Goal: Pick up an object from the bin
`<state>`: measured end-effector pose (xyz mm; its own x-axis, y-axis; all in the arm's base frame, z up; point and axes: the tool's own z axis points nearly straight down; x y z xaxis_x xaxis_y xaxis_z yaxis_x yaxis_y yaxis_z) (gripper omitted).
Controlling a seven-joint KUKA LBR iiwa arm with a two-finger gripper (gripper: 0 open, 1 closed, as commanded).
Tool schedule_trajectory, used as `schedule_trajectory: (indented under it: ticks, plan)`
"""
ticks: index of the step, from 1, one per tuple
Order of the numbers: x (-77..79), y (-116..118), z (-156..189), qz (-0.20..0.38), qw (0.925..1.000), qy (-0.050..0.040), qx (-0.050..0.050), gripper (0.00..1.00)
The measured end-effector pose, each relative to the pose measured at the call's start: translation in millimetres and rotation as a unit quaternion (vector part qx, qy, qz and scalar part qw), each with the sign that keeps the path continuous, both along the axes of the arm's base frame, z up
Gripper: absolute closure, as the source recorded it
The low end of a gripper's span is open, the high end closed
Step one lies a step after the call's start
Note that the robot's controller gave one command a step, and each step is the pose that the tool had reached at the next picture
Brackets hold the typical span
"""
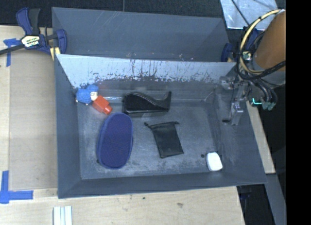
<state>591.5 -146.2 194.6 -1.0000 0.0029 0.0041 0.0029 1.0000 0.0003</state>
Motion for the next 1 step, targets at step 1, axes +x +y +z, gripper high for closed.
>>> schedule_trajectory:
  ticks: [1]
  plan:
    - [30.4, -10.8, -38.6, 0.012, 0.9999, -0.0041, -0.001, 0.0]
